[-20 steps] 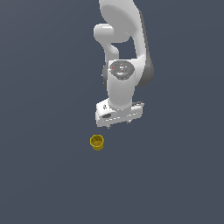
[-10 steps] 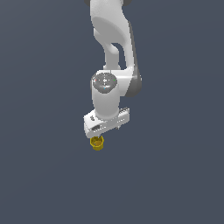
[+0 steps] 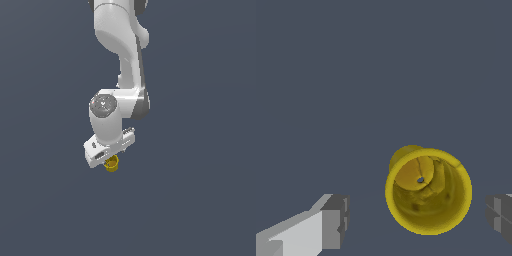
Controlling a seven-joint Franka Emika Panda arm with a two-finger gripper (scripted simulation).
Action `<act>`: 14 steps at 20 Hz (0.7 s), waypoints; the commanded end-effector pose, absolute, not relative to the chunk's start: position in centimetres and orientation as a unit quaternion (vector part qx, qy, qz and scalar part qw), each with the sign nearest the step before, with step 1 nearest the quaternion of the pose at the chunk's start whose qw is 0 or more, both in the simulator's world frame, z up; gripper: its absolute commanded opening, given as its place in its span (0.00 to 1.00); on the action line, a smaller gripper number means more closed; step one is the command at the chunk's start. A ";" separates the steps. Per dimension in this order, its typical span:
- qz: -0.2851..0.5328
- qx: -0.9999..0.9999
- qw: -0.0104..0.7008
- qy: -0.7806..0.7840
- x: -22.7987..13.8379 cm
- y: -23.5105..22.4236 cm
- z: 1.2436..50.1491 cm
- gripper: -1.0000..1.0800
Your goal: Pick up the object and move it to a goal position.
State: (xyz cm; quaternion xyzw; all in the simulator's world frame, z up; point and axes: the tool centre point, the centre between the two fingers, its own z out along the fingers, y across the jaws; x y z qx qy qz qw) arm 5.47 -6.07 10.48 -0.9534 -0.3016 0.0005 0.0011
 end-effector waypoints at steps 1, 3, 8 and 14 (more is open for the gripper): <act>0.000 -0.949 0.001 -0.315 5.7 -6.7 10.1 0.96; 0.000 -0.947 0.000 -0.322 5.8 -7.2 9.9 0.96; 0.000 -0.944 0.000 -0.330 6.0 -7.7 9.7 0.96; 0.000 -0.944 0.000 -0.329 5.9 -7.6 9.0 0.96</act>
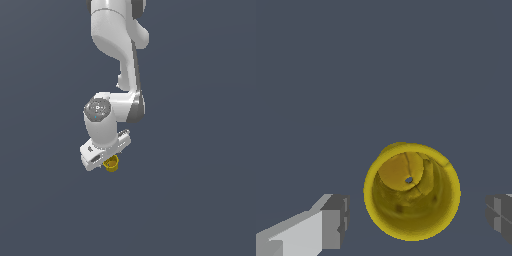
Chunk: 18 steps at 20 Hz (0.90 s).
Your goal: Pick up the object and move it to a goal position.
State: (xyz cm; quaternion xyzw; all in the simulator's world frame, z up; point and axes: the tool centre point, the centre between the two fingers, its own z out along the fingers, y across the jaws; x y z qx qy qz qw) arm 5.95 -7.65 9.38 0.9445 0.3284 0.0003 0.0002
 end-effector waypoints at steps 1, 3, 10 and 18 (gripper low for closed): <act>0.000 0.944 0.000 0.329 5.9 -7.7 8.7 0.96; 0.000 0.944 0.000 0.329 5.9 -7.7 7.7 0.96; 0.000 0.944 0.000 0.330 5.8 -7.7 4.7 0.96; 0.000 0.944 0.000 0.330 6.0 -7.7 4.6 0.00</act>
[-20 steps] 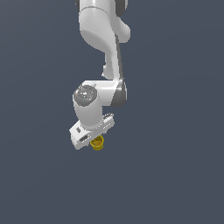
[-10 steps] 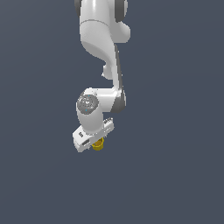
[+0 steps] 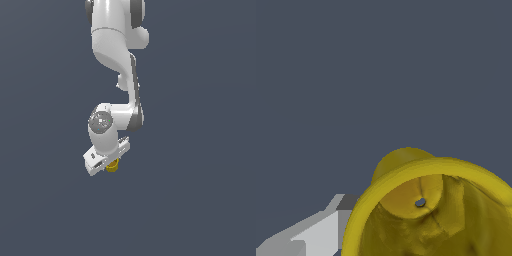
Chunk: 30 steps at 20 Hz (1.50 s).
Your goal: Pick up the object and move it to a goal position.
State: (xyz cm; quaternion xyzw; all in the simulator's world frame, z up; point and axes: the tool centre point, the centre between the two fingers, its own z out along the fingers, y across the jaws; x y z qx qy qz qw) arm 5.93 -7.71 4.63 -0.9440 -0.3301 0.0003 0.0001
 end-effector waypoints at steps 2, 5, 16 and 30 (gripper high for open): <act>0.000 -0.944 0.000 -0.330 6.0 -7.7 4.6 0.00; 0.000 -0.944 0.000 -0.330 6.0 -7.7 4.6 0.00; 0.000 -0.944 0.000 -0.330 5.9 -7.6 7.3 0.00; 0.000 -0.944 0.000 -0.331 6.0 -7.2 21.5 0.00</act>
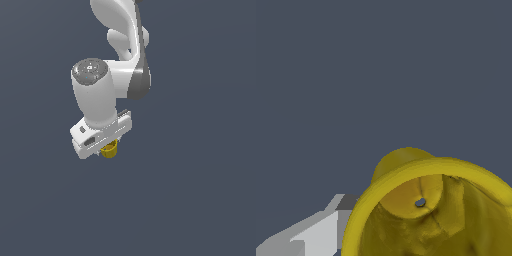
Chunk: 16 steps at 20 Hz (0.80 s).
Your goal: Pick up the object and move it to a goal position.
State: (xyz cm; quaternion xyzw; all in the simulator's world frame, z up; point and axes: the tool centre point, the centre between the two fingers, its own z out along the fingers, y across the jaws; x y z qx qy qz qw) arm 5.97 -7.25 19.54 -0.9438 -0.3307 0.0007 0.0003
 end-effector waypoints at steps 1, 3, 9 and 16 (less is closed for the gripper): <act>0.000 -0.944 0.000 -0.331 6.0 -7.2 22.6 0.00; 0.000 -0.944 0.000 -0.331 6.0 -7.1 25.0 0.00; 0.000 -0.944 0.000 -0.331 6.2 -6.9 31.8 0.00; 0.000 -0.944 0.000 -0.331 6.5 -6.8 37.9 0.00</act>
